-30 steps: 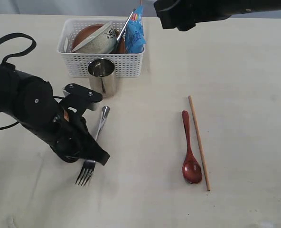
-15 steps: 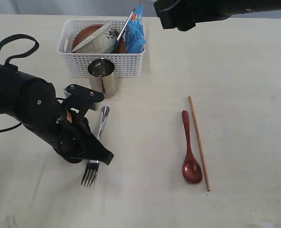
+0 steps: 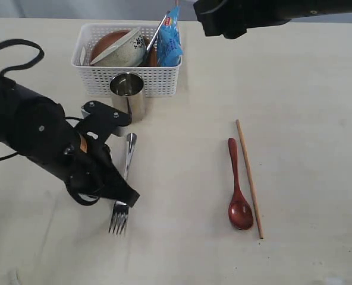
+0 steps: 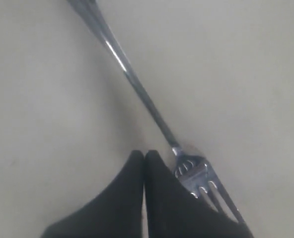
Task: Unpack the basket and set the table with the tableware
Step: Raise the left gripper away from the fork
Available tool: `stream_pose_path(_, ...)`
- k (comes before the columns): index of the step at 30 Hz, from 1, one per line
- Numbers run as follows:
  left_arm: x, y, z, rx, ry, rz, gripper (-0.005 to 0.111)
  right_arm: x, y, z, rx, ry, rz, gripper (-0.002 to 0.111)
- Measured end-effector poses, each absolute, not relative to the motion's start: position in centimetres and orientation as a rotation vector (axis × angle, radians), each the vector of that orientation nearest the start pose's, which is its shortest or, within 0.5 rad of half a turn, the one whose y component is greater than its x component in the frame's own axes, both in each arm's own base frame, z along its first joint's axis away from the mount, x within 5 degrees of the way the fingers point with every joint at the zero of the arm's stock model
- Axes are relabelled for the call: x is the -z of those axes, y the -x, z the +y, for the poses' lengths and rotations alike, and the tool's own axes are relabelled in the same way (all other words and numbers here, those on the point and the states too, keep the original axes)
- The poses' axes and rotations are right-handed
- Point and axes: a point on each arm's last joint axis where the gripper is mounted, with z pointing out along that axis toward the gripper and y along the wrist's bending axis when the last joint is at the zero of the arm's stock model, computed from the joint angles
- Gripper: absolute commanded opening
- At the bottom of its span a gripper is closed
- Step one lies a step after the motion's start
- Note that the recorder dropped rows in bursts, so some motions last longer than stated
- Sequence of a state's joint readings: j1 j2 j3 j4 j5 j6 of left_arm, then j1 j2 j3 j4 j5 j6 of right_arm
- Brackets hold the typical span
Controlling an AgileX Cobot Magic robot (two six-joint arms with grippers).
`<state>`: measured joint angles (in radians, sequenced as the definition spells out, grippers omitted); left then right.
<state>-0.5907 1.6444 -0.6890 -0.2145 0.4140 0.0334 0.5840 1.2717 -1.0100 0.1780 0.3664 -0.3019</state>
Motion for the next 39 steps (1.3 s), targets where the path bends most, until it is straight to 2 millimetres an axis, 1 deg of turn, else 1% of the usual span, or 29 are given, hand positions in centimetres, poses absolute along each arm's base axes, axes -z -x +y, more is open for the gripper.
stream_pose_path(2,-14.6,-21.8,-14.6,0.252,-0.611,2.799,0.0,-33.6,-23.2,16.0,-0.335,0.785,1.976,0.063)
stream_pose_path(6,-16.6,-22.6,-12.4,0.187,-0.547,2.734,0.0,-33.6,-23.2,16.0,-0.335,0.785,1.975,0.063)
stream_pose_path(12,-19.1,-24.5,-9.6,0.157,-0.399,2.556,0.0,-33.7,-23.4,15.8,-0.318,0.781,1.967,0.063)
stream_pose_path(14,-19.7,-25.5,-8.8,0.159,-0.34,2.469,0.0,-33.7,-24.5,15.0,-0.293,0.713,1.951,0.063)
stream_pose_path(15,-20.0,-26.0,-8.4,0.164,-0.312,2.414,0.0,-33.4,-25.6,14.2,-0.272,0.654,1.956,0.063)
stream_pose_path(16,-20.2,-26.2,-8.3,0.166,-0.299,2.388,0.0,-33.1,-26.3,13.7,-0.256,0.627,1.966,0.063)
stream_pose_path(17,-20.5,-26.6,-8.3,0.173,-0.288,2.34,0.0,-32.5,-27.6,12.8,-0.236,0.572,1.997,0.063)
stream_pose_path(18,-20.7,-26.7,-8.3,0.178,-0.285,2.315,0.0,-32.2,-28.4,12.4,-0.225,0.548,2.015,0.063)
stream_pose_path(19,-21.0,-27.0,-8.4,0.187,-0.28,2.27,0.0,-31.6,-30.0,11.7,-0.206,0.513,2.06,0.063)
stream_pose_path(20,-21.1,-27.1,-8.5,0.191,-0.277,2.249,0.0,-31.3,-30.9,11.5,-0.2,0.503,2.086,0.063)
stream_pose_path(22,-21.4,-27.3,-8.5,0.197,-0.273,2.213,0.0,-30.5,-34.3,11.2,-0.186,0.481,2.173,0.063)
stream_pose_path(24,-21.3,-27.3,-8.5,0.197,-0.274,2.217,0.0,-30.5,-37.0,10.9,-0.189,0.477,2.233,0.063)
stream_pose_path(25,-21.3,-27.3,-8.5,0.195,-0.277,2.219,0.0,-30.5,-38.1,10.6,-0.201,0.471,2.262,0.062)
stream_pose_path(26,-21.3,-27.3,-8.5,0.189,-0.288,2.219,0.0,-30.3,-39.3,10.3,-0.229,0.481,2.293,0.06)
stream_pose_path(27,-21.3,-27.3,-8.5,0.183,-0.3,2.217,0.0,-29.9,-40.0,9.9,-0.26,0.498,2.317,0.057)
stream_pose_path(29,-21.4,-27.3,-8.5,0.172,-0.325,2.204,0.0,-29.5,-40.7,9.6,-0.354,0.526,2.34,0.052)
stream_pose_path(32,-22.7,-28.3,-8.2,0.153,-0.317,2.182,0.0,-29.0,-40.8,9.4,-0.442,0.554,2.35,0.05)
stream_pose_path(36,-27.1,-31.8,-7.1,0.099,-0.286,2.149,0.0,-29.0,-40.8,9.4,-0.478,0.572,2.352,0.051)
stream_pose_path(37,-28.4,-32.8,-7.0,0.085,-0.291,2.129,0.0,-29.0,-40.8,9.3,-0.48,0.572,2.351,0.051)
stream_pose_path(38,-29.3,-33.5,-7.0,0.072,-0.299,2.129,0.0,-29.0,-40.7,9.3,-0.482,0.578,2.353,0.051)
stream_pose_path(39,-30.7,-34.8,-7.0,0.06,-0.31,2.109,0.0,-29.0,-40.7,9.4,-0.484,0.58,2.351,0.051)
